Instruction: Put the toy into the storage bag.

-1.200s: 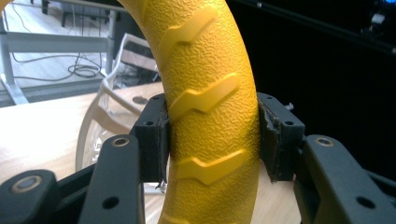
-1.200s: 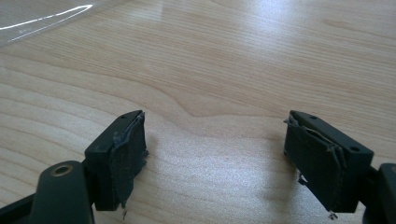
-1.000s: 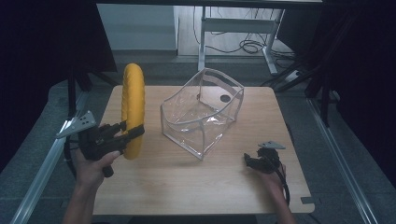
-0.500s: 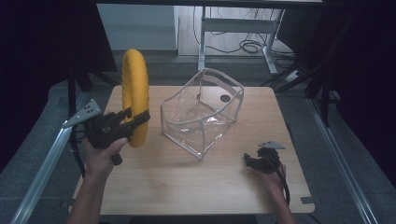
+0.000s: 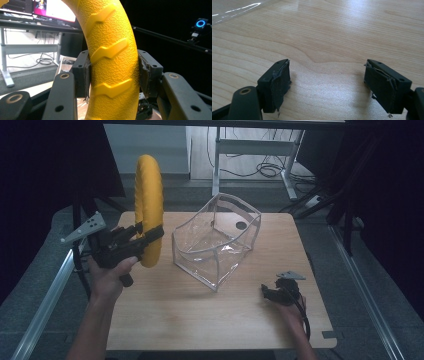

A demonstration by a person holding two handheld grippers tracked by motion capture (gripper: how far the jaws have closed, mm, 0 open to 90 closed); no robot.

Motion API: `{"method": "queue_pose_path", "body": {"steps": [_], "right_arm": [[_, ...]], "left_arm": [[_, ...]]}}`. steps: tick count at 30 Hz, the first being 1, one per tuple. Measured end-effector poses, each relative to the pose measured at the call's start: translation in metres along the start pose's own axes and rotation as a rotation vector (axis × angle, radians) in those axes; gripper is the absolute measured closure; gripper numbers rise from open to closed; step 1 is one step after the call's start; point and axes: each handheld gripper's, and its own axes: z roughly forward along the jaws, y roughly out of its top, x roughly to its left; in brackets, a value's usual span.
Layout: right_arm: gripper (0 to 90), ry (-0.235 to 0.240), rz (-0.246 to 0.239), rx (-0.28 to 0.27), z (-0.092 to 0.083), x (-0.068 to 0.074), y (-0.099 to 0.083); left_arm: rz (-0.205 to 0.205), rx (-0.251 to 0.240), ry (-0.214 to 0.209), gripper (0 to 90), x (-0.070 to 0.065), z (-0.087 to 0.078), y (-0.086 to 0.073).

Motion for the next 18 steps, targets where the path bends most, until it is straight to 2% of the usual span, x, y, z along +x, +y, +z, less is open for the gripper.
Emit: {"method": "queue_pose_path", "body": {"steps": [8, 18], "right_arm": [[20.9, 0.001, 0.002, 0.000, 0.000, 0.000, 0.000], [21.0, 0.001, 0.002, 0.000, 0.000, 0.000, 0.000]], "left_arm": [[0.002, -0.032, -0.015, 51.0, -0.007, 0.017, 0.014], [0.010, -0.030, -0.040, 51.0, -0.012, 0.043, 0.028]]}}
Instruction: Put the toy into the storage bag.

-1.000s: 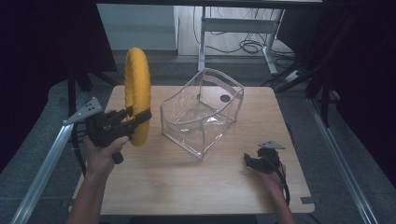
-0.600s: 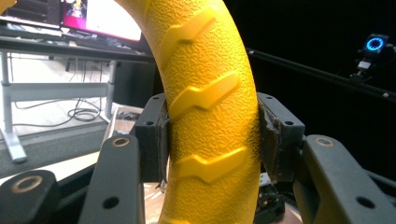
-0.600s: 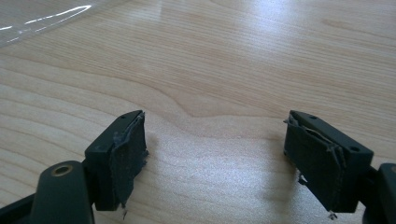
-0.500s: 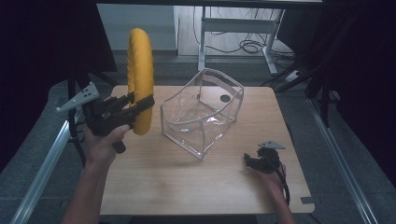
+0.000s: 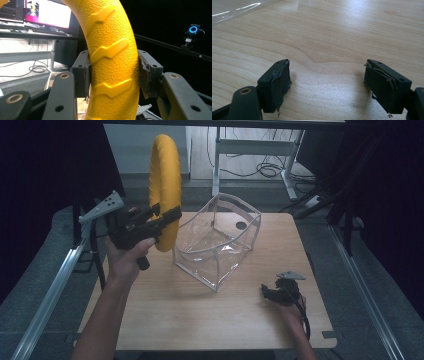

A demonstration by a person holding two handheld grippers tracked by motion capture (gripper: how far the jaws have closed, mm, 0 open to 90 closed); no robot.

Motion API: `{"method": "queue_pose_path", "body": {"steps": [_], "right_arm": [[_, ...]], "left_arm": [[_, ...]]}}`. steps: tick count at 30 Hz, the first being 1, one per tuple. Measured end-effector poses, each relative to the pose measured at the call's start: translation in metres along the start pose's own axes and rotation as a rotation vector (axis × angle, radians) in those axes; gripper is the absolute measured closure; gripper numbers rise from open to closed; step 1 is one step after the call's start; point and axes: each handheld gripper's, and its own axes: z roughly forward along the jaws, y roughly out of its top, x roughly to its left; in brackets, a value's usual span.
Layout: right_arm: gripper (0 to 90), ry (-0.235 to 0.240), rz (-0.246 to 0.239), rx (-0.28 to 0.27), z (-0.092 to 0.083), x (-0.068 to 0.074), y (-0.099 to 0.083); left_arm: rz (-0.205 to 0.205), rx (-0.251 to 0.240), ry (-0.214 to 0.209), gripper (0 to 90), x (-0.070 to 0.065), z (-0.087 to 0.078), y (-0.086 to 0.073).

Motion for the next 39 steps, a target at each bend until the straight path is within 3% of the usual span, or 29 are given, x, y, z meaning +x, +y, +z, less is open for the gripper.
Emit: {"method": "queue_pose_path", "body": {"steps": [17, 39], "right_arm": [[21.0, -0.003, -0.001, 0.000, 0.000, 0.000, 0.000], [21.2, -0.005, 0.001, -0.002, 0.000, 0.000, 0.000]], "left_arm": [[-0.019, -0.006, 0.000, 51.0, 0.008, 0.029, 0.006], [-0.017, 0.032, -0.103, 51.0, -0.012, 0.080, 0.005]]}}
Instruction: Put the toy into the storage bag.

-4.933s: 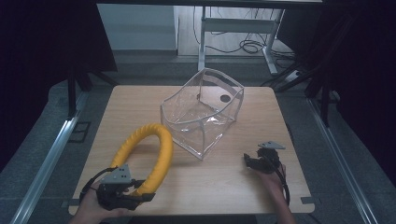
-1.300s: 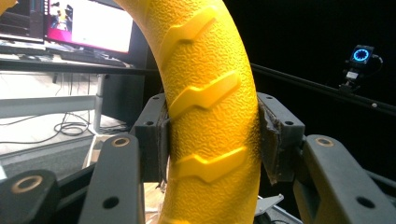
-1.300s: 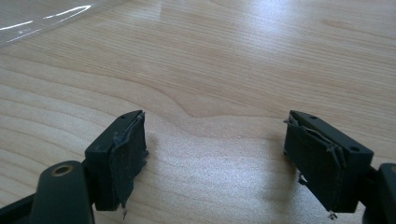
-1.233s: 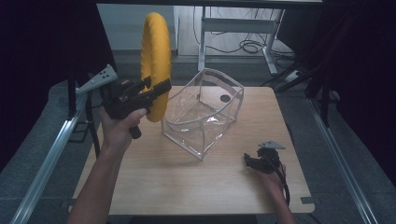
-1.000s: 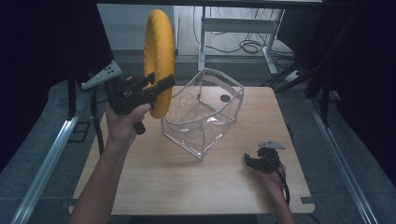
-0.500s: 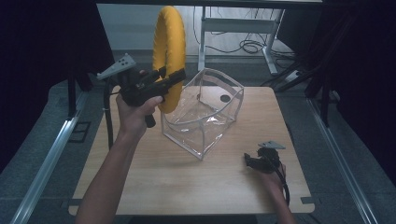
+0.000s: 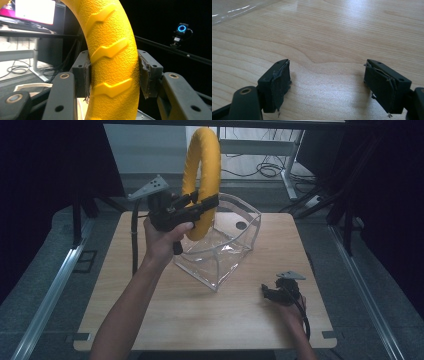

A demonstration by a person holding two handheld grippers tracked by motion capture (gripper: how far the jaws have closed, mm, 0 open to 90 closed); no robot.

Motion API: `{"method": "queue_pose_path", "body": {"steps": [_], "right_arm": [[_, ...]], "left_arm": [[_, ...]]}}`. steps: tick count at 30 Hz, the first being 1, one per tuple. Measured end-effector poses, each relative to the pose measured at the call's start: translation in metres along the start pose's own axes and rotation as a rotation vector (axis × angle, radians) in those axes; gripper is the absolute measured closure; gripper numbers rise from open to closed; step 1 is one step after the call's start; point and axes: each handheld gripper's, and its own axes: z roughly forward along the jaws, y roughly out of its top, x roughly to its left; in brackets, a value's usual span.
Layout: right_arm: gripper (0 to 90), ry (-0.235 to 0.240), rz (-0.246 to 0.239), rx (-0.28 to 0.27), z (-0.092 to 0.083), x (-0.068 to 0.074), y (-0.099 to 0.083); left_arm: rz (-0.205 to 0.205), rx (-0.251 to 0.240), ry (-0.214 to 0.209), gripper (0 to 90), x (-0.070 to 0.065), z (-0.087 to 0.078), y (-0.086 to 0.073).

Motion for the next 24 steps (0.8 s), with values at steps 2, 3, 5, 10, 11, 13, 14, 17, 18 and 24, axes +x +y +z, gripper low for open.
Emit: {"method": "queue_pose_path", "body": {"steps": [2, 3, 5, 10, 11, 13, 14, 17, 18, 24], "right_arm": [[21.2, 0.000, 0.000, 0.000, 0.000, 0.000, 0.000], [21.2, 0.000, 0.001, 0.000, 0.000, 0.000, 0.000], [21.2, 0.000, 0.000, 0.000, 0.000, 0.000, 0.000], [21.2, 0.000, -0.002, -0.002, 0.000, 0.000, 0.000], [21.2, 0.001, -0.002, -0.002, 0.000, 0.000, 0.000], [21.2, 0.001, -0.002, -0.002, 0.000, 0.000, 0.000], [21.2, 0.001, -0.002, -0.002, 0.000, 0.000, 0.000], [21.2, 0.000, -0.003, -0.002, 0.000, 0.000, 0.000], [21.2, 0.000, -0.002, -0.002, 0.000, 0.000, 0.000], [21.2, 0.000, -0.002, -0.002, 0.000, 0.000, 0.000]], "left_arm": [[-0.005, 0.003, -0.008, 51.0, -0.001, 0.004, -0.001], [-0.007, 0.006, -0.011, 51.0, -0.001, 0.006, -0.002], [-0.011, 0.011, -0.021, 51.0, -0.001, 0.010, -0.003], [-0.039, 0.018, -0.049, 51.0, 0.001, 0.018, -0.007], [-0.041, 0.023, -0.055, 51.0, 0.002, 0.020, -0.008], [-0.048, 0.026, -0.064, 51.0, 0.003, 0.022, -0.009], [-0.051, 0.026, -0.066, 51.0, 0.003, 0.024, -0.010], [-0.050, 0.031, -0.071, 51.0, 0.002, 0.027, -0.012], [-0.048, 0.032, -0.073, 51.0, 0.003, 0.027, -0.013], [-0.074, 0.029, -0.088, 51.0, 0.005, 0.028, -0.016]]}}
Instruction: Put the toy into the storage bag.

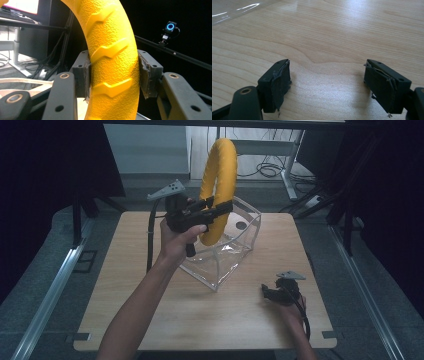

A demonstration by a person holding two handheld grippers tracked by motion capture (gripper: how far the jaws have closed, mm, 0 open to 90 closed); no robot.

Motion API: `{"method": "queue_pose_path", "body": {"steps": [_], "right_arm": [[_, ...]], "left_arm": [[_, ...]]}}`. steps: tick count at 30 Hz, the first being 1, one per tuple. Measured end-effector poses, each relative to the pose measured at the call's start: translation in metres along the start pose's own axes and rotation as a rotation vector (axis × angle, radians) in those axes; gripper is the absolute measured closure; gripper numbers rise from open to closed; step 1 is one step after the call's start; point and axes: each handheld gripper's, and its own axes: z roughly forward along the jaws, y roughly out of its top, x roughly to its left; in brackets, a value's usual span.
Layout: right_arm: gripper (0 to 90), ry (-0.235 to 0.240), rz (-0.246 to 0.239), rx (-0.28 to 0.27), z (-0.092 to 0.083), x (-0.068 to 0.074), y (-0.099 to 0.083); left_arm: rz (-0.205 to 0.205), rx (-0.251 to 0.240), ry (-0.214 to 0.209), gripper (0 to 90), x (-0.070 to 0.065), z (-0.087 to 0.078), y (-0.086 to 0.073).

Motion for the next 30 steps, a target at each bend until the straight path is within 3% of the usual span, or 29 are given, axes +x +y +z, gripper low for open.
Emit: {"method": "queue_pose_path", "body": {"steps": [17, 30], "right_arm": [[21.3, 0.000, 0.000, 0.000, 0.000, 0.000, 0.000], [21.3, -0.001, 0.000, 0.000, 0.000, 0.000, 0.000]], "left_arm": [[0.007, 0.024, -0.014, 51.0, -0.003, 0.012, -0.006], [-0.019, 0.032, 0.004, 51.1, 0.011, 0.006, -0.015]]}}
